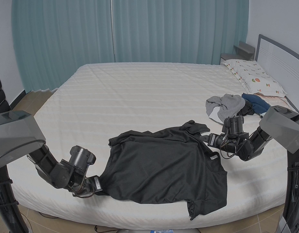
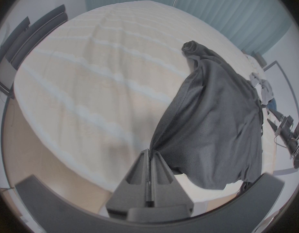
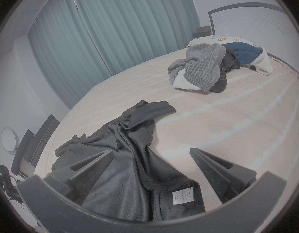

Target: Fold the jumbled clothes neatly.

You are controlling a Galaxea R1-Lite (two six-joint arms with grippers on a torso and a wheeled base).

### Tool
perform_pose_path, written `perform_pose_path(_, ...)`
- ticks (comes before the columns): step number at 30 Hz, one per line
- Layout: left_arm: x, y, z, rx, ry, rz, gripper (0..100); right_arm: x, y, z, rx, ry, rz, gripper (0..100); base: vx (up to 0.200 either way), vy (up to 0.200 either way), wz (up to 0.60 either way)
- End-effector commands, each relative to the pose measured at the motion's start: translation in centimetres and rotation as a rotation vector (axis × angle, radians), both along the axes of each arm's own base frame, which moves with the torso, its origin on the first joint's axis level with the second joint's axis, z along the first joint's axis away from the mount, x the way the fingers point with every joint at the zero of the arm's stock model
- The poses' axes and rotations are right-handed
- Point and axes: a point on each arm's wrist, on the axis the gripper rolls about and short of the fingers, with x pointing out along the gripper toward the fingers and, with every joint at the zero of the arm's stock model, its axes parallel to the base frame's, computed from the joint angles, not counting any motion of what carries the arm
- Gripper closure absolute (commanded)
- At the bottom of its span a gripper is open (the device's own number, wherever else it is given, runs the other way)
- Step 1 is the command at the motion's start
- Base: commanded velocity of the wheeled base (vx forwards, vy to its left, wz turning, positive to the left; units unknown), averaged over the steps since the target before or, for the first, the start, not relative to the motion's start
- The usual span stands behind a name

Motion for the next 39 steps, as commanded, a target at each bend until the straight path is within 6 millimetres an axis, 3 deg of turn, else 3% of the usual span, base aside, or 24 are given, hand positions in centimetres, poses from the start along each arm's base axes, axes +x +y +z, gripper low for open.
perform_pose_path(1, -0.4, 2.7, 3.0, 0.029, -0.029, 0.02, 100, 0.0, 0.2, 0.0, -0.004, 0.014, 0.004, 0, 0.0, 0.0, 0.0)
perform_pose_path(5, -0.4, 3.1, 3.1, 0.038, -0.021, 0.021, 100, 0.1, 0.3, 0.0, -0.004, 0.016, 0.005, 0, 0.0, 0.0, 0.0)
perform_pose_path(6, -0.3, 5.0, 3.8, 0.052, -0.033, 0.062, 100, 0.1, 0.5, -0.1, -0.004, 0.016, 0.01, 0, 0.0, 0.0, 0.0)
perform_pose_path(10, -1.4, 7.6, 4.4, 0.169, 0.053, 0.042, 100, 0.1, 0.4, -0.3, -0.005, 0.022, 0.008, 0, 0.0, 0.0, 0.0)
perform_pose_path(15, -1.6, 9.0, 4.3, 0.194, 0.098, 0.058, 100, 0.2, 0.6, -1.4, -0.013, 0.045, 0.011, 0, 0.0, 0.0, 0.0)
perform_pose_path(22, -1.6, 9.2, 4.3, 0.193, 0.1, 0.067, 100, 0.5, 1.2, -1.7, -0.015, 0.04, 0.024, 0, 0.0, 0.0, 0.0)
perform_pose_path(26, -0.9, 9.0, 3.0, 0.182, 0.139, 0.057, 100, 0.7, 3.1, -1.9, -0.032, 0.061, 0.066, 0, 0.0, 0.0, 0.0)
perform_pose_path(31, -0.9, 8.8, 2.4, 0.183, 0.161, 0.045, 100, 1.1, 4.4, -3.6, -0.134, 0.061, 0.111, 0, 0.0, 0.0, 0.0)
perform_pose_path(32, -0.9, 8.7, 2.4, 0.183, 0.161, 0.043, 100, 1.2, 4.4, -3.7, -0.145, 0.062, 0.112, 100, 0.0, 0.0, 0.0)
perform_pose_path(36, -0.9, 8.6, 2.2, 0.184, 0.17, 0.036, 100, 2.4, 4.4, -5.5, -0.278, 0.038, 0.085, 100, 0.0, 0.0, 0.0)
perform_pose_path(39, -0.9, 8.6, 1.9, 0.186, 0.18, 0.036, 100, 3.6, 4.2, -5.0, -0.288, -0.006, 0.039, 100, 0.0, 0.0, 0.0)
